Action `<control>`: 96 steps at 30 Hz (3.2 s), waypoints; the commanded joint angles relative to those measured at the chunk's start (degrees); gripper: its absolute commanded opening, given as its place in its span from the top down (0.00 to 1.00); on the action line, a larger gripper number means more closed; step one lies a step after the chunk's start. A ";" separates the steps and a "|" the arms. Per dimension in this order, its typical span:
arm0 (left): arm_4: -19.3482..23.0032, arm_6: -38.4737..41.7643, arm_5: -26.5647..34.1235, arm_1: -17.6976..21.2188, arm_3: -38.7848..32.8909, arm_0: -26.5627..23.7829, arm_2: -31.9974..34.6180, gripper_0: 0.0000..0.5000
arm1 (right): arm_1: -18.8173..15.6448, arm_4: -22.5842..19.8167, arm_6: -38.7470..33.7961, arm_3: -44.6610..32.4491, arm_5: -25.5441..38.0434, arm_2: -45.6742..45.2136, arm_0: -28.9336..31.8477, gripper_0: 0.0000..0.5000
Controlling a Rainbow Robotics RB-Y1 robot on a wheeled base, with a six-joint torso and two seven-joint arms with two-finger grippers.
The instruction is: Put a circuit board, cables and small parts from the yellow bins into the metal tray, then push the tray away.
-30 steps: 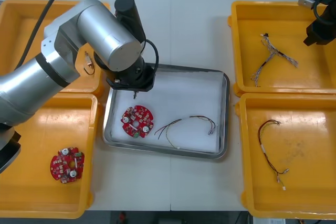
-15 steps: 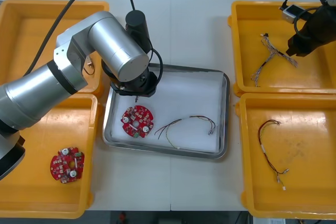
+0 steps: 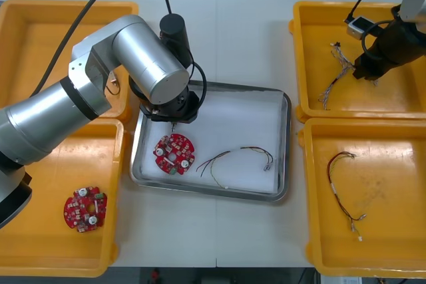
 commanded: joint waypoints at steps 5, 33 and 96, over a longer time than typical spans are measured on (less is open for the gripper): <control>0.23 -0.42 2.67 -0.84 -2.69 -2.81 4.10 0.00 | 0.23 -0.37 1.03 -1.01 -3.32 2.61 2.38 0.00; 5.77 -9.82 23.55 13.84 -14.20 -2.89 29.50 0.00 | -3.28 0.15 0.77 -10.94 7.49 0.67 2.91 1.00; -4.60 -27.49 -10.34 9.09 20.61 6.77 30.90 0.00 | 6.91 -12.50 -20.68 -73.26 40.45 25.20 10.73 1.00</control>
